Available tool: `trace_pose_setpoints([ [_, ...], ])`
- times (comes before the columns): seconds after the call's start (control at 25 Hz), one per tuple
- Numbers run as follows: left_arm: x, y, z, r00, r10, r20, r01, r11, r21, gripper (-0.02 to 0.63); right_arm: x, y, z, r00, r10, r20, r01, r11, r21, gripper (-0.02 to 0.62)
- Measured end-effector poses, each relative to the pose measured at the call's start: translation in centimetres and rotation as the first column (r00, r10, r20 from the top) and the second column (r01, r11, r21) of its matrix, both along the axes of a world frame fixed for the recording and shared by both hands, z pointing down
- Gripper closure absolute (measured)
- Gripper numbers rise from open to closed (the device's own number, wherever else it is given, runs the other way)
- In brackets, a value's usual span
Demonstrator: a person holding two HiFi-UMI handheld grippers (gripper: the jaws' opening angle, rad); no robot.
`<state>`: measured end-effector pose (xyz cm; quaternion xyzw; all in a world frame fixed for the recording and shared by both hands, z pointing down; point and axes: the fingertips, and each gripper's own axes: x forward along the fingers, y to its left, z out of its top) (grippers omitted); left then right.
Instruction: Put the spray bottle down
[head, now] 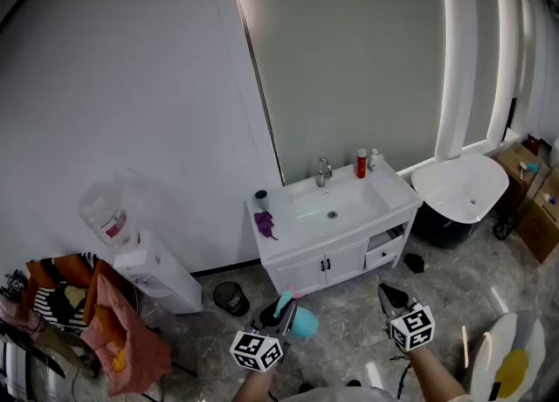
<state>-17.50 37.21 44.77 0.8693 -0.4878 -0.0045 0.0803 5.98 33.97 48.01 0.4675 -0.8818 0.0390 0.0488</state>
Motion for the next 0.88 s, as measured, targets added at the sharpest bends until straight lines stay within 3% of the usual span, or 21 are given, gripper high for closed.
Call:
trace_pose_setpoints([
  [0.44,1.2,-1.4,-0.1,1.000,0.000,0.000,0.000,1.000,0.006,0.511,1.0,-1.6,-0.1,1.000,-0.004,0.001,0.004,1.000,0.005,0.584],
  [0.88,4.9,-2.8,1.2,1.000,-0.015,-0.002,0.015,1.000,-0.008,0.511,4.2,-3.8,1.6,1.000,-0.020,-0.008,0.020,1.000,-0.020,0.584],
])
